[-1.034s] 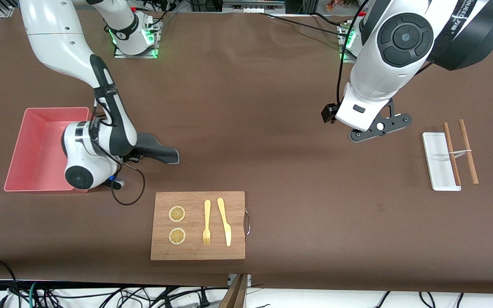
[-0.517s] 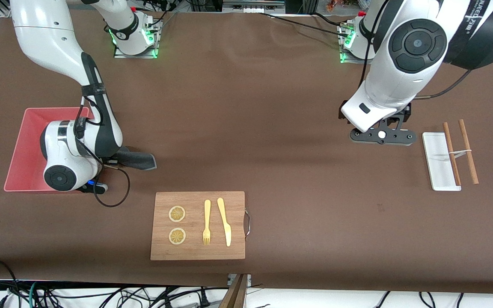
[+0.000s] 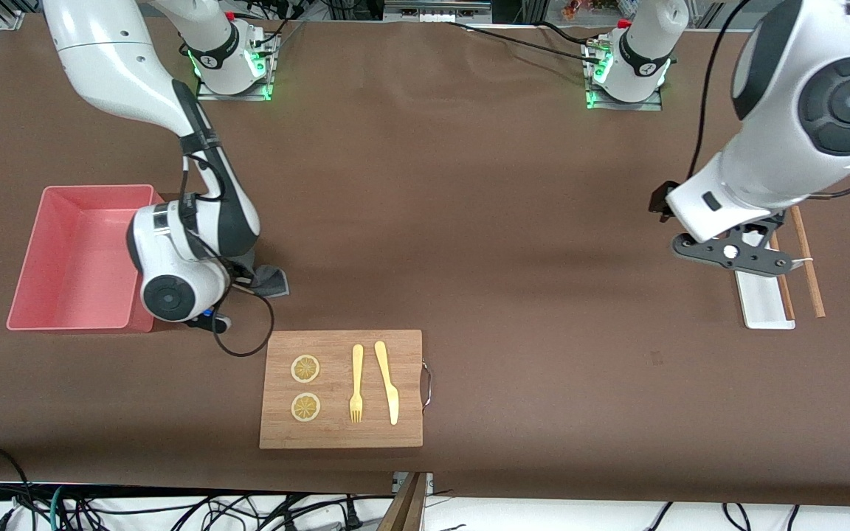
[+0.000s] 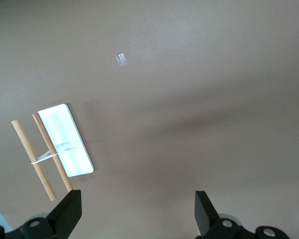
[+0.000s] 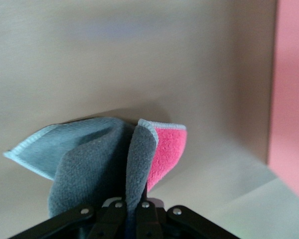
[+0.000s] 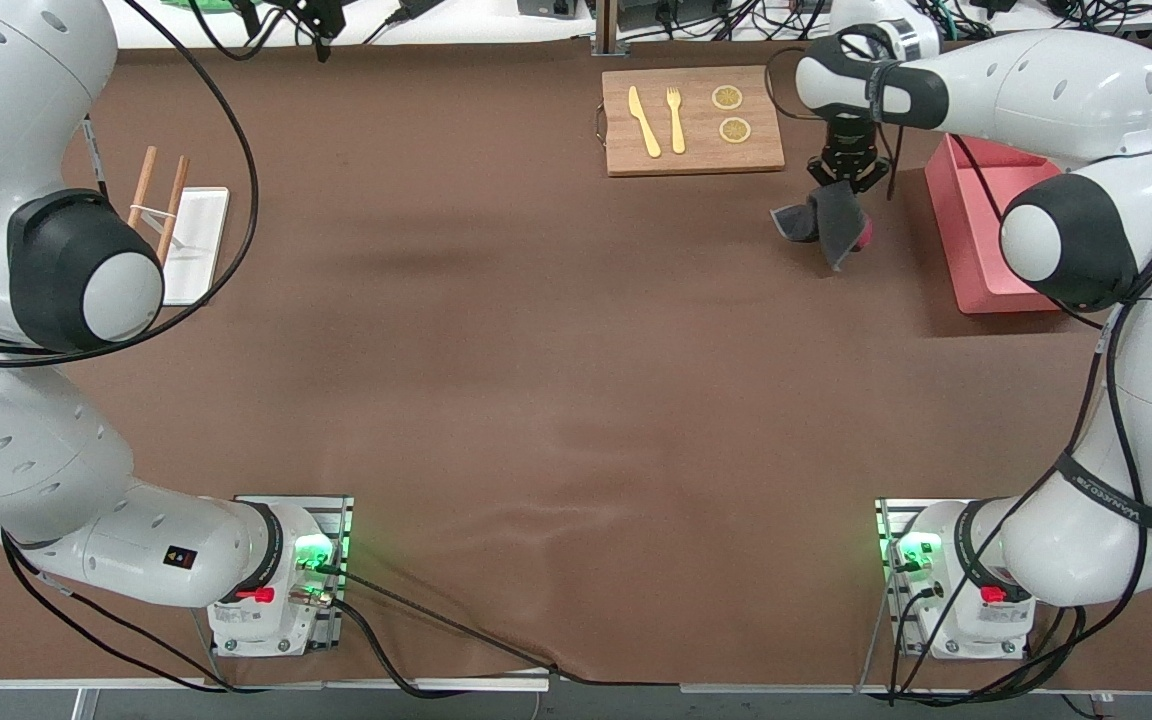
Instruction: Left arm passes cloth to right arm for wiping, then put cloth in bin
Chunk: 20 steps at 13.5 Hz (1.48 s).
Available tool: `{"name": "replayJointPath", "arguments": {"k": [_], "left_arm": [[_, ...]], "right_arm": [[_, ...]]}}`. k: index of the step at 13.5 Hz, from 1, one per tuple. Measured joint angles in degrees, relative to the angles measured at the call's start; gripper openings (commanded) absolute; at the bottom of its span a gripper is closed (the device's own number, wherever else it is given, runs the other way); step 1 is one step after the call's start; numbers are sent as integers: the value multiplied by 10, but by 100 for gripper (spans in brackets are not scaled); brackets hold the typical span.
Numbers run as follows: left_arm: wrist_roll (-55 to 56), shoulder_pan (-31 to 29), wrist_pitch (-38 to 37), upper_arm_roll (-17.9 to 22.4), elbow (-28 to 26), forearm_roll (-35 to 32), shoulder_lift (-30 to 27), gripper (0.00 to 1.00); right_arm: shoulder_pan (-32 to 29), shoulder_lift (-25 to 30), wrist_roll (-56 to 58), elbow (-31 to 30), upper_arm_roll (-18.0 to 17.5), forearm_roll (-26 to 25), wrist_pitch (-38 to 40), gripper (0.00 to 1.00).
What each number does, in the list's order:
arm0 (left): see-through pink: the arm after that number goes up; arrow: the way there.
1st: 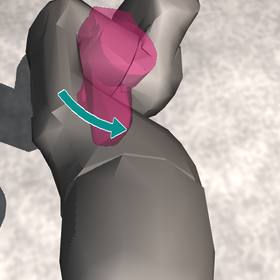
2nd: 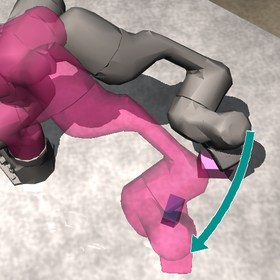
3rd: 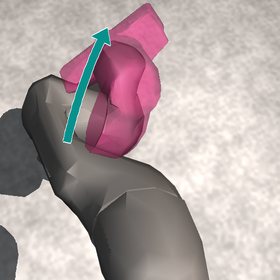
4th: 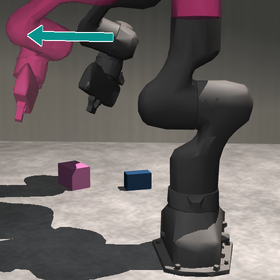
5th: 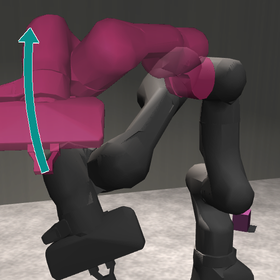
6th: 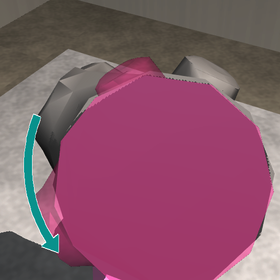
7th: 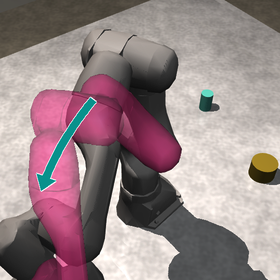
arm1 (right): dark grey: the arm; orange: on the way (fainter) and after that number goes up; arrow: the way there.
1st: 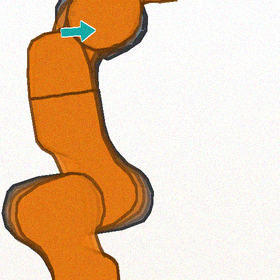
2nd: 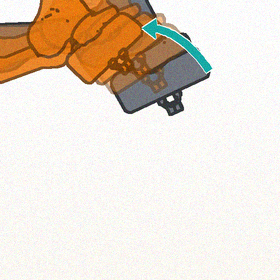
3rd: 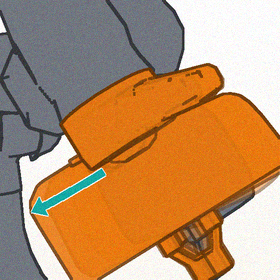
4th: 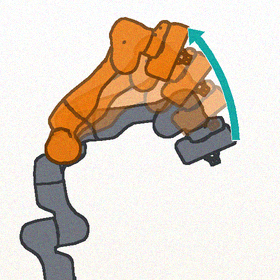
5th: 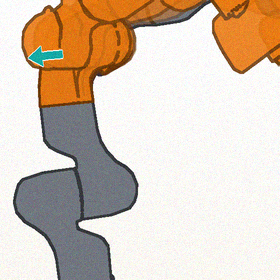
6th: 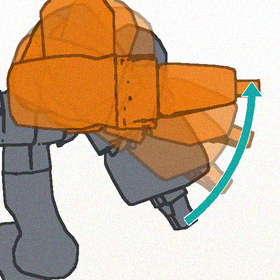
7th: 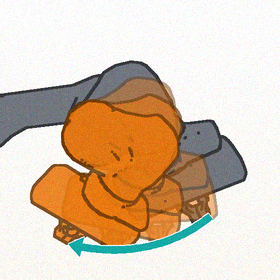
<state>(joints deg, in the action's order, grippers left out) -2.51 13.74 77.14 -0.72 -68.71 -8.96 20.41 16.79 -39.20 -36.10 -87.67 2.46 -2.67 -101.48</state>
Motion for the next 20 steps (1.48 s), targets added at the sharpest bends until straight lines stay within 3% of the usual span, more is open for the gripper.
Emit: {"name": "replayJointPath", "arguments": {"k": [7, 12, 20], "left_arm": [[-79, -41, 43, 1, -11, 4, -19, 100], [-121, -143, 119, 7, -162, 27, -129, 100], [-172, -165, 157, 13, -203, 29, -149, 100]], "right_arm": [[2, -23, -134, -1, -66, 29, -79, 0], [5, -26, -209, -1, -116, 76, -122, 0], [9, -33, -334, 0, -199, 124, -223, 0]]}}
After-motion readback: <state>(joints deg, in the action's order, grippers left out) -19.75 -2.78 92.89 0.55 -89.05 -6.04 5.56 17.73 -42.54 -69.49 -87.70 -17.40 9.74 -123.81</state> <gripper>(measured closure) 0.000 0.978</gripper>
